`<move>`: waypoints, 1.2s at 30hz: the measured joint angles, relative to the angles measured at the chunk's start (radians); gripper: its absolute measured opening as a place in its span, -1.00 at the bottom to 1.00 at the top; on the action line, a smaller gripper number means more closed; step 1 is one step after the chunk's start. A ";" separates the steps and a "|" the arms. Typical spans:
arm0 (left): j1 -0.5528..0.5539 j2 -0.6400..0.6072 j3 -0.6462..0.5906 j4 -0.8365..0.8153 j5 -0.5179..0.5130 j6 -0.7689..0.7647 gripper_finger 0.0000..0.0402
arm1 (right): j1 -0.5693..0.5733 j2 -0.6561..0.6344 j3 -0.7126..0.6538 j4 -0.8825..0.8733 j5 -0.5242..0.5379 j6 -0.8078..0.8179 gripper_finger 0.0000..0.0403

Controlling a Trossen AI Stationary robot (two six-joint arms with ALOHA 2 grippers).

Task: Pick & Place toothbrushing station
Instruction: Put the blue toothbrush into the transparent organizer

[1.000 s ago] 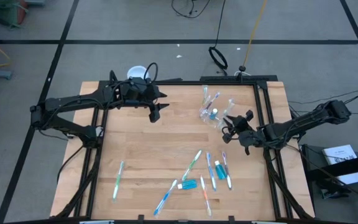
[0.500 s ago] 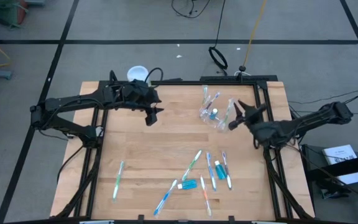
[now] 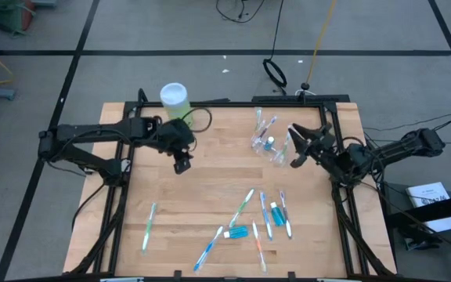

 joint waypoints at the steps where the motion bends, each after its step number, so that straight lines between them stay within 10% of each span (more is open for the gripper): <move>1: -0.018 0.000 0.000 -0.015 -0.001 -0.018 -0.05 | -0.009 0.009 0.000 0.013 -0.011 -0.015 -0.56; 7: -0.104 -0.002 -0.043 -0.142 0.031 -0.057 -0.05 | -0.092 0.070 0.000 0.049 -0.010 -0.061 -0.56; 18: -0.228 0.007 -0.133 0.106 0.015 -0.344 -0.05 | -0.200 0.099 0.000 0.140 -0.010 -0.092 -0.56; 36: -0.272 0.159 -0.133 0.332 0.077 -0.354 -0.05 | -0.203 0.100 0.000 0.126 -0.012 -0.053 -0.56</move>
